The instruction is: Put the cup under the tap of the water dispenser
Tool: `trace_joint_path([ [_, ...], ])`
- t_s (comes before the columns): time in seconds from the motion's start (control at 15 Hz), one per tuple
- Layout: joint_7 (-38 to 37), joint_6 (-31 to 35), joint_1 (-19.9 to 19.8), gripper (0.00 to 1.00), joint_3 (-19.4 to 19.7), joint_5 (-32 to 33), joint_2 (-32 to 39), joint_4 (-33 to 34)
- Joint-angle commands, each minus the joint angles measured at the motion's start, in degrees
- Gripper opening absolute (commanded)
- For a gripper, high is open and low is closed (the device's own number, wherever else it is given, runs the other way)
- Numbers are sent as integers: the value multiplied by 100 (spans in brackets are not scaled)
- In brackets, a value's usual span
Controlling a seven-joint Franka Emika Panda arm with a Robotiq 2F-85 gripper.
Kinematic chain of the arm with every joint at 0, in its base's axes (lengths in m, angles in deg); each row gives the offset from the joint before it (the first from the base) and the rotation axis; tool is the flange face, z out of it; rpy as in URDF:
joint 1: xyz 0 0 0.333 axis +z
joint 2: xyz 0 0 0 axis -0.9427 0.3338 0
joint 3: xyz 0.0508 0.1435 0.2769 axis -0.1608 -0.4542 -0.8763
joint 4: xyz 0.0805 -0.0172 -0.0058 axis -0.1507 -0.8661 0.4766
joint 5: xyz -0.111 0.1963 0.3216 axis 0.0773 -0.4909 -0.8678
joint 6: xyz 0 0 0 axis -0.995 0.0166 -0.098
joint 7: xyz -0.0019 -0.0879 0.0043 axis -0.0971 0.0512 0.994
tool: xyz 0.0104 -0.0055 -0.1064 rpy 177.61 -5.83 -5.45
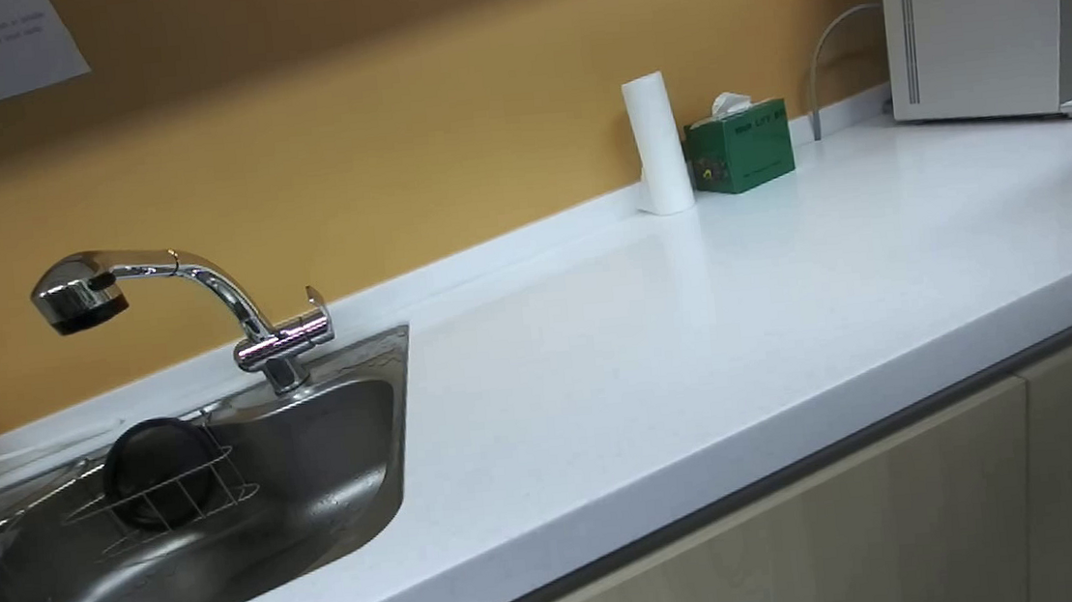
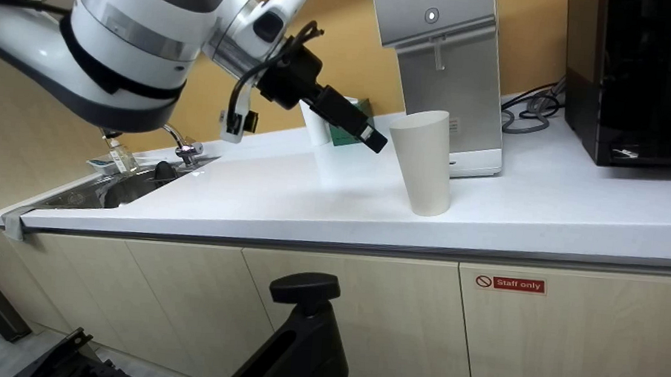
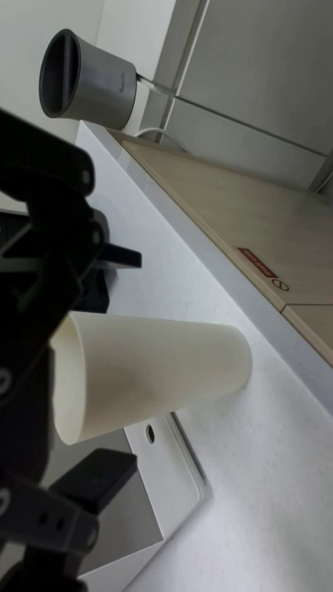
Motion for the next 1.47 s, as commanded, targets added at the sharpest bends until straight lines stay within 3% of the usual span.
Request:
trace_joint_path([
  [0.0, -759, 461, -424, 100, -242, 973, 65, 255],
  [0.53, -1474, 619, -797, 100, -466, 1810, 517, 632],
  [0.8, -1759, 637, -796, 100, -488, 2117, 936, 984],
  [1.4, -3200, 541, -678, 100, -487, 3662, 1788, 2105],
])
